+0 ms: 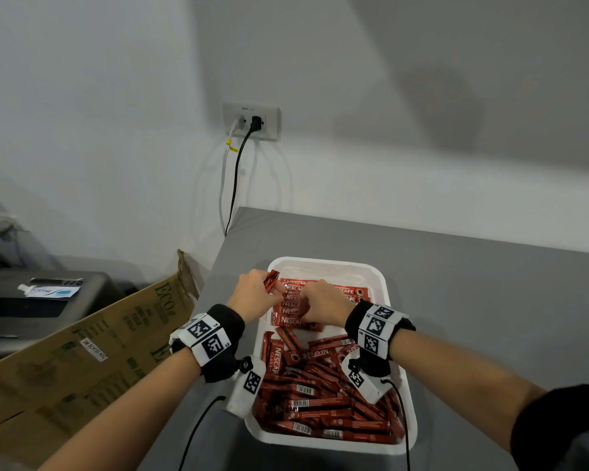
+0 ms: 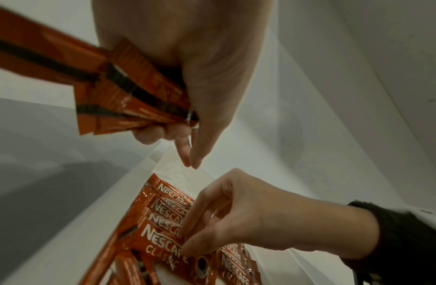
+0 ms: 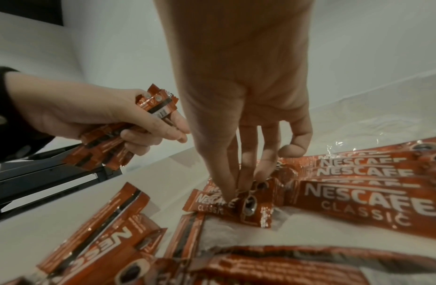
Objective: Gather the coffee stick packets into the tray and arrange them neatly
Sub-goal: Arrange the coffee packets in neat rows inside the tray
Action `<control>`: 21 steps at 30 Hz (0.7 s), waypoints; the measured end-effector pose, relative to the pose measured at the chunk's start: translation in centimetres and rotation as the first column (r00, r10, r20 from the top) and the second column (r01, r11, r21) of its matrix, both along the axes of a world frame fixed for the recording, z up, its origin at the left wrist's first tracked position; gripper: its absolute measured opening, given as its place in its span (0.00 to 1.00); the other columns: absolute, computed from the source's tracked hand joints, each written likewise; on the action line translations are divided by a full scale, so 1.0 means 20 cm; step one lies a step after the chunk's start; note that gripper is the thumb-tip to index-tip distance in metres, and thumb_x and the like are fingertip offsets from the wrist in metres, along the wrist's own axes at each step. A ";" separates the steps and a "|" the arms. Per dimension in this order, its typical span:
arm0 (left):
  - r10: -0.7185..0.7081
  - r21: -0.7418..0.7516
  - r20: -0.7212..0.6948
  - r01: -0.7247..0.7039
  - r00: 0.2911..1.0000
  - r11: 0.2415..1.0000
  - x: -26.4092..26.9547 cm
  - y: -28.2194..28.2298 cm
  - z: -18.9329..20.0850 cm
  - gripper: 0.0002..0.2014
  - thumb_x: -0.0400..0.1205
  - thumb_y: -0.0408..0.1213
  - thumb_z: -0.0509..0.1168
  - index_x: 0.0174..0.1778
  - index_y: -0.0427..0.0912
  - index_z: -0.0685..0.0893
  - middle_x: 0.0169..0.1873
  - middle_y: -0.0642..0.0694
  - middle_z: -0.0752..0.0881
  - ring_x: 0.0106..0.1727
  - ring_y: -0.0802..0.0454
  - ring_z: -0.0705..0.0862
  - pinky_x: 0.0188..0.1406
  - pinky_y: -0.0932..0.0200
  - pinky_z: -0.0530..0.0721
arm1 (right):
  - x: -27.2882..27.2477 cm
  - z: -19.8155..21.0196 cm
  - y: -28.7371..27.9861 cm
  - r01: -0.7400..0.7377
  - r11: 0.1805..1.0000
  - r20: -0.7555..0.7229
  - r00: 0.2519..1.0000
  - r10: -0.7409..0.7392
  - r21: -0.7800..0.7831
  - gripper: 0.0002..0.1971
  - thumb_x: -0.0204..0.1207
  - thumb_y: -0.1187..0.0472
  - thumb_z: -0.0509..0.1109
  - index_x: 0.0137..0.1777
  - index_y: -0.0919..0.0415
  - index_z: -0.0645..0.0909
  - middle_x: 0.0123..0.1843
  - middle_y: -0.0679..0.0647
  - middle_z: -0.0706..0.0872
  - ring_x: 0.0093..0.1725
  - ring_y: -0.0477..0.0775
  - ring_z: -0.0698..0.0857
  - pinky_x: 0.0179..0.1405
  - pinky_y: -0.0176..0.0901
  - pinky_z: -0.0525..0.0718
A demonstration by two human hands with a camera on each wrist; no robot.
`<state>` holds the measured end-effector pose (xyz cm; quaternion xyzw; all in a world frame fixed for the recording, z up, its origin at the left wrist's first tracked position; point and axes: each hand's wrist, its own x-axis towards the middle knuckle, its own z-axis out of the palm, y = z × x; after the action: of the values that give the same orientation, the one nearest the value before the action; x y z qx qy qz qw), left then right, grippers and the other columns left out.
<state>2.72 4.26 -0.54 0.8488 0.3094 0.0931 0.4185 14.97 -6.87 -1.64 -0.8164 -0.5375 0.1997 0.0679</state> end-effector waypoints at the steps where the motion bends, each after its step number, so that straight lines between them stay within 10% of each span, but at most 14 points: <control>1: 0.001 0.001 0.000 -0.001 1.000 1.000 0.00 0.00 0.00 0.04 0.74 0.29 0.70 0.43 0.34 0.87 0.39 0.43 0.88 0.39 0.53 0.85 0.39 0.67 0.83 | 0.00 0.00 0.00 -0.001 1.000 0.003 1.000 0.001 0.000 0.06 0.71 0.64 0.75 0.48 0.63 0.88 0.51 0.56 0.88 0.49 0.53 0.86 0.49 0.43 0.85; 15: -0.002 -0.002 0.026 0.002 1.000 1.000 0.00 -0.01 0.01 0.03 0.75 0.29 0.69 0.41 0.36 0.87 0.33 0.52 0.85 0.35 0.62 0.82 0.32 0.78 0.78 | -0.19 0.06 -0.01 -0.061 0.969 0.111 0.990 0.090 -0.238 0.25 0.74 0.39 0.69 0.28 0.58 0.70 0.31 0.50 0.79 0.37 0.54 0.82 0.38 0.45 0.81; 21: -0.009 0.004 0.035 0.009 0.999 1.000 -0.01 0.00 0.02 0.04 0.75 0.28 0.68 0.38 0.39 0.87 0.32 0.53 0.85 0.37 0.59 0.83 0.35 0.78 0.78 | -0.21 0.04 0.02 -0.030 0.970 0.215 0.973 0.084 -0.242 0.18 0.77 0.50 0.69 0.32 0.60 0.72 0.35 0.52 0.82 0.39 0.54 0.81 0.26 0.39 0.72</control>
<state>2.47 4.24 -0.12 0.8493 0.2979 0.1065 0.4226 10.74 -6.44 -0.84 -0.8200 -0.5375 0.1711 -0.0970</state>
